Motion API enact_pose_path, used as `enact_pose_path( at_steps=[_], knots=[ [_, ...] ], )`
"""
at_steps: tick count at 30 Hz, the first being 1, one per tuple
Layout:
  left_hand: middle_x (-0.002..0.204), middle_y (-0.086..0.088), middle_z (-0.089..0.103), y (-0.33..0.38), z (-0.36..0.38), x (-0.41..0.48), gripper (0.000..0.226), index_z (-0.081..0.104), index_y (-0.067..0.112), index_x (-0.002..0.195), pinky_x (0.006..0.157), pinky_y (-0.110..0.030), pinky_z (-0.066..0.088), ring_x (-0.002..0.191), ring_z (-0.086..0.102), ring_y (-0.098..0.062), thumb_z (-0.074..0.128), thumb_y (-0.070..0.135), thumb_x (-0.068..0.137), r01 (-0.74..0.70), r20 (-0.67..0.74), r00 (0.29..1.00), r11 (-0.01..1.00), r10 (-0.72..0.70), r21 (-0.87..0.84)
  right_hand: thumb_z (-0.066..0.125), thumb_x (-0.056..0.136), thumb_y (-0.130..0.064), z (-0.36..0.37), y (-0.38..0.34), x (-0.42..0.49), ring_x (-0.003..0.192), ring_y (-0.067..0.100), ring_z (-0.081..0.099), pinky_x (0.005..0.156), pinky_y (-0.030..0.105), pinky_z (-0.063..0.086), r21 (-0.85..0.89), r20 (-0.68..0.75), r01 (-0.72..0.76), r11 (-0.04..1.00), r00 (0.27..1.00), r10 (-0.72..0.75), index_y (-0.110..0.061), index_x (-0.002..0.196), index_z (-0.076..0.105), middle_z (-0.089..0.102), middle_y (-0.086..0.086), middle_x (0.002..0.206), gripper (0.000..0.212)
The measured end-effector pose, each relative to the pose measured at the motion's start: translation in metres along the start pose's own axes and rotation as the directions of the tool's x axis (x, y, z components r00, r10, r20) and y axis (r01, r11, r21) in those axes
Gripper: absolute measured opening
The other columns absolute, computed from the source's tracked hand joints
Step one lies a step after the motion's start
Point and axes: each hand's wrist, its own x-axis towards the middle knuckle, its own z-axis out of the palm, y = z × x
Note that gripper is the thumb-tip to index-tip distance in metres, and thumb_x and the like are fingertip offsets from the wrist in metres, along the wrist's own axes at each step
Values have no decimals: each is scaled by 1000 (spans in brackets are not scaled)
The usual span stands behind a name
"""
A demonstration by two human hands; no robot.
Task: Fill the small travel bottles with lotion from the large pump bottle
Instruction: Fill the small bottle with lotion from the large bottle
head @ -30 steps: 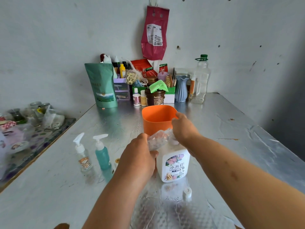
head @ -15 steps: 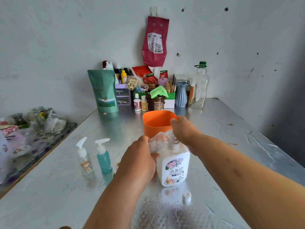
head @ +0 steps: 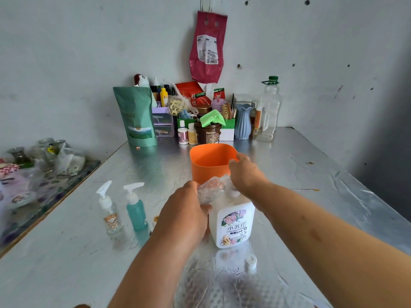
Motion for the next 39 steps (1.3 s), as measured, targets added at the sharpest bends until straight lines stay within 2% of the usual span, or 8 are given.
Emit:
enact_pose_path(
  at_steps=[6, 10, 13, 16, 20, 26, 33, 39],
  knots=[
    [118, 3, 63, 4, -6, -5, 37, 51, 24, 126, 87, -33, 49, 106, 60, -19, 63, 28, 92, -7, -12, 1000, 1000, 7, 1, 29, 91, -41, -1, -6, 8, 127, 38, 41, 108, 54, 32, 81, 14, -35, 996, 999, 34, -15, 141, 34, 42, 17, 140, 57],
    [120, 2, 63, 6, -7, -5, 38, 51, 24, 127, 88, -33, 49, 108, 60, -20, 63, 28, 92, -10, -16, 1000, 1000, 10, 11, 28, 94, -37, -3, -9, 9, 128, 37, 40, 109, 53, 31, 81, 38, -51, 995, 998, 48, -13, 142, 33, 42, 17, 141, 54],
    [121, 3, 63, 6, -7, -4, 38, 50, 24, 128, 88, -32, 49, 108, 60, -19, 63, 28, 92, -12, -20, 1000, 1000, 13, 11, 25, 87, -37, 1, -8, 14, 111, 34, 47, 102, 51, 35, 66, 53, -32, 997, 998, 29, -12, 136, 40, 50, 16, 120, 57],
    [122, 4, 62, 5, -6, -3, 39, 50, 25, 129, 88, -31, 48, 109, 60, -19, 63, 29, 92, -13, -27, 1000, 1000, 14, 16, 25, 91, -30, 1, -7, 14, 98, 23, 34, 96, 45, 33, 49, 66, -6, 999, 998, 3, -10, 135, 41, 38, 6, 105, 50],
    [122, 4, 62, 3, -2, 0, 39, 50, 25, 128, 90, -33, 50, 110, 60, -19, 64, 29, 92, 0, -22, 1000, 1000, 0, 8, 25, 96, -23, -2, -5, 4, 119, 28, 45, 109, 51, 33, 32, 57, 27, 999, 998, -29, -12, 138, 39, 51, 10, 125, 46],
    [118, 1, 63, 0, -1, 0, 35, 51, 22, 125, 85, -32, 47, 106, 60, -20, 63, 27, 92, -2, -2, 1000, 1000, 2, 4, 26, 102, -16, -3, -4, -10, 139, 30, 31, 115, 47, 24, 47, 49, 24, 999, 998, -27, -7, 147, 29, 33, 12, 152, 46],
    [120, 2, 62, 4, -6, -7, 38, 49, 23, 128, 85, -30, 46, 107, 59, -19, 62, 28, 93, -13, -3, 1000, 1000, 13, 3, 22, 73, -47, 5, -5, 13, 117, 39, 47, 102, 54, 36, 96, 29, -52, 994, 998, 49, -16, 136, 41, 51, 18, 124, 73],
    [120, 4, 62, 5, -7, -7, 38, 49, 24, 128, 87, -30, 47, 108, 59, -18, 62, 29, 93, -16, -5, 1000, 1000, 16, -5, 25, 87, -37, 0, -7, 9, 109, 32, 47, 97, 44, 36, 95, 68, -68, 993, 996, 61, -13, 121, 43, 51, 13, 117, 46]
  ],
)
